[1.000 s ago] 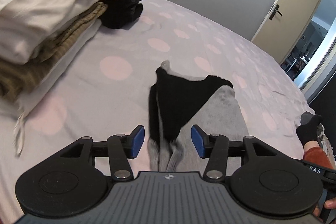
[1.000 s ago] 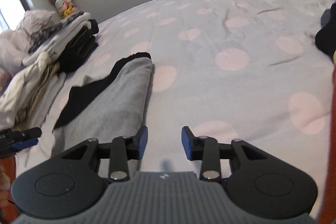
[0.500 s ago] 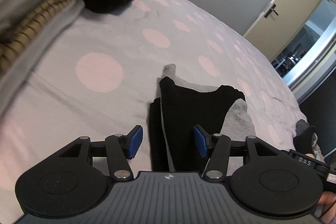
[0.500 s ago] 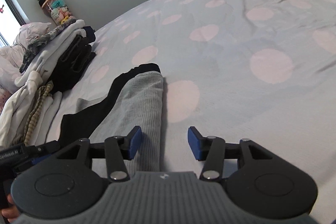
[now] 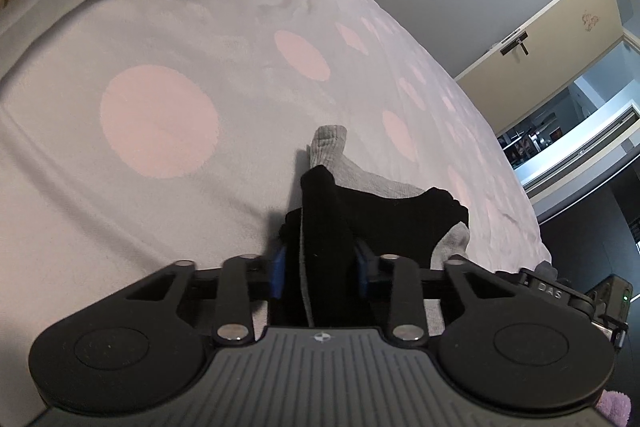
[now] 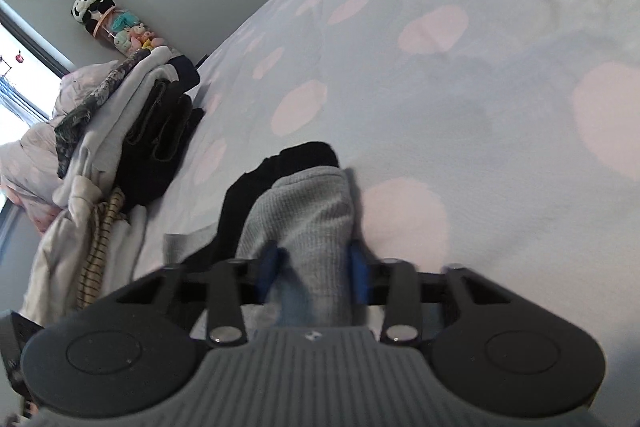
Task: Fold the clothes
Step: 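Grasp the folded shirt with the left gripper while the right gripper grasps it beside, lift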
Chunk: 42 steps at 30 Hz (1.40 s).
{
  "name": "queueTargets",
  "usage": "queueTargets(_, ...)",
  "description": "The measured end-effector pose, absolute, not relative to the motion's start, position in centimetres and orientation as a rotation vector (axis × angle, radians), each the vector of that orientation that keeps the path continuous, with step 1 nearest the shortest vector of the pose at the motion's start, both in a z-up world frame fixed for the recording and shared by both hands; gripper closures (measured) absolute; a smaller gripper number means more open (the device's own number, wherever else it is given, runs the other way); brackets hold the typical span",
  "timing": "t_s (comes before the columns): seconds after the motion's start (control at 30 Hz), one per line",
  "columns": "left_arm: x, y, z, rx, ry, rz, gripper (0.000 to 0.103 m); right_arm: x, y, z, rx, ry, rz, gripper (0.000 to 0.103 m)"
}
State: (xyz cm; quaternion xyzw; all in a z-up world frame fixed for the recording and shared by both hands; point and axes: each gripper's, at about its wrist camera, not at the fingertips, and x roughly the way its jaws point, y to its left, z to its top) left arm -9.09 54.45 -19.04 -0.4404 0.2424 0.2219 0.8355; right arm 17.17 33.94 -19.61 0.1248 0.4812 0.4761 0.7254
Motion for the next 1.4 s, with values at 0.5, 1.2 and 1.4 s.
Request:
queueTargets(0.5, -13.6, 49.2, -12.3, -0.718, 0.353, 0.556, 0.084, 10.9, 31.9, -10.9, 0.162, 0.736, 1.152, 0.088)
queueTargets(1.2, -33.5, 53.5, 9.6, -0.273, 0.170, 0.886, 0.085, -9.5, 41.7, 8.9, 0.065, 0.362, 1.627, 0.089)
queueTargets(1.4, -34.0, 58.8, 9.1, -0.225, 0.279, 0.972, 0.085, -13.7, 49.0, 8.4, -0.034, 0.364, 1.696, 0.090)
